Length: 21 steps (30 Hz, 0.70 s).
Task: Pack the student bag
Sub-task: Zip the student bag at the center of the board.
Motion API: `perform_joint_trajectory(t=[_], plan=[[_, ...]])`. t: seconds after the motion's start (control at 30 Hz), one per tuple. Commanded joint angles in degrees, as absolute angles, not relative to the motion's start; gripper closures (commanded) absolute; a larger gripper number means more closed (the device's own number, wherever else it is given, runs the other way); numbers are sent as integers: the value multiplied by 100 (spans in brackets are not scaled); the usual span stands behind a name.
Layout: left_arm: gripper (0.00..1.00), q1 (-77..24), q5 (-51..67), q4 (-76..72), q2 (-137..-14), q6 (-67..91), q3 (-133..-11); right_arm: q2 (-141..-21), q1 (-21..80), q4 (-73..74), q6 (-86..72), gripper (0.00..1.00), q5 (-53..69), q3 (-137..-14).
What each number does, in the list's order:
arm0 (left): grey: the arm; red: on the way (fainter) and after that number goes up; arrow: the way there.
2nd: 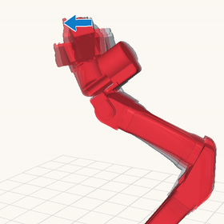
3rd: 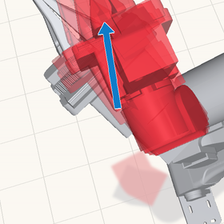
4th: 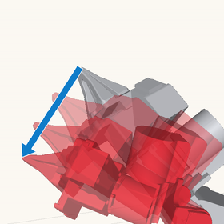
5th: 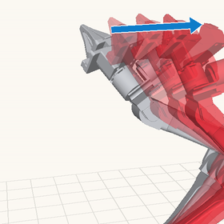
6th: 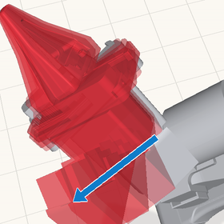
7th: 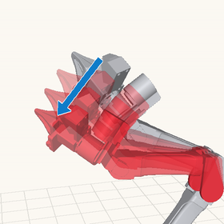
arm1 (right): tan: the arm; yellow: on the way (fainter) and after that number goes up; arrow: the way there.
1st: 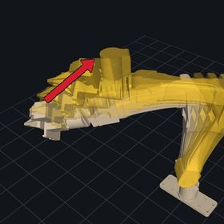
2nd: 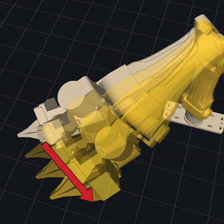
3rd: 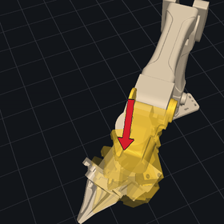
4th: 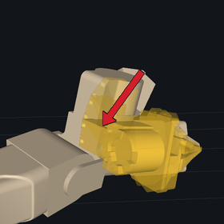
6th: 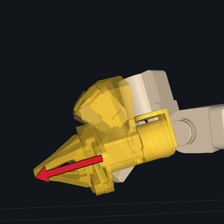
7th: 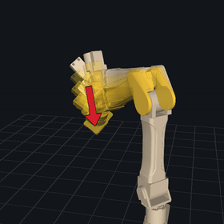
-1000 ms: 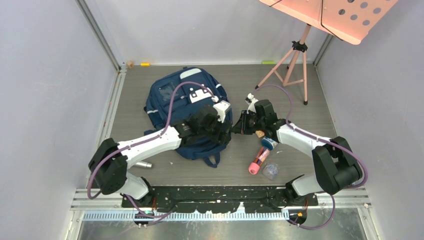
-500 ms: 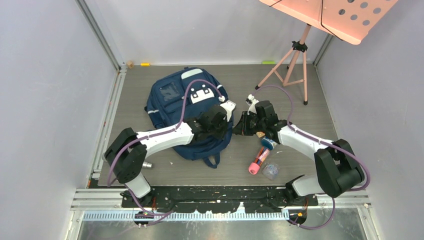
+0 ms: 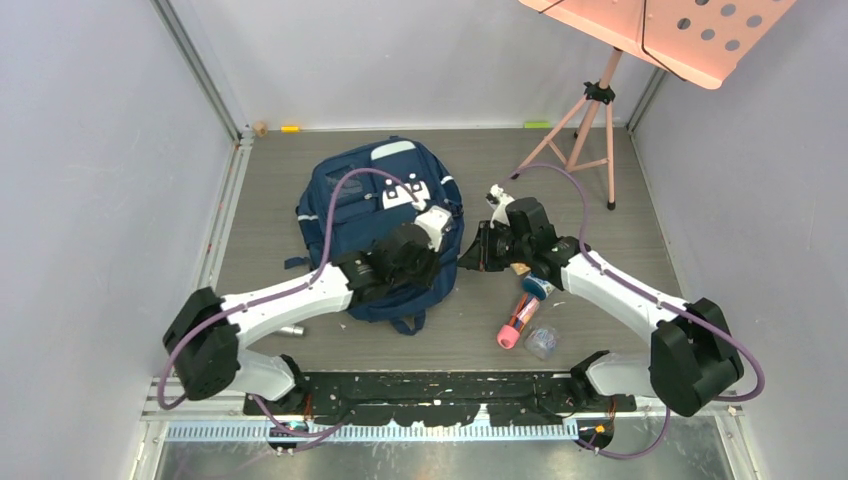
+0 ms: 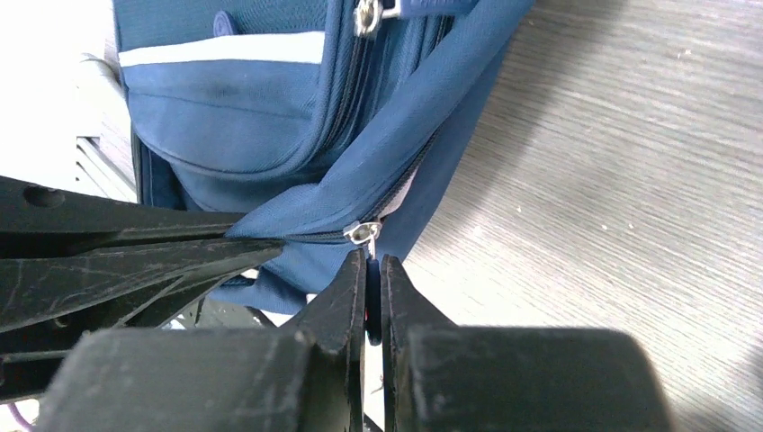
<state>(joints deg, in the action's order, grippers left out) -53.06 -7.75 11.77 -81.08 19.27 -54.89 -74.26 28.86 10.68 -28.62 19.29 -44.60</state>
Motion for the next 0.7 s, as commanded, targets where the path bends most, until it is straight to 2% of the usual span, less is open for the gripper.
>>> perform_joint_trajectory(t=[0.0,0.17,0.67], plan=[[100,-5194,-1792,2770,-7074,2162,-5011,-7115,2593,1704,-2752,100,358,-4731],[100,-5194,-1999,3241,-6521,2342,-4892,-7208,2584,1848,-2799,100,-225,-4757],[100,-5194,-2452,4595,-5551,2294,-5291,-8119,2461,1276,-2935,100,-649,-4940]])
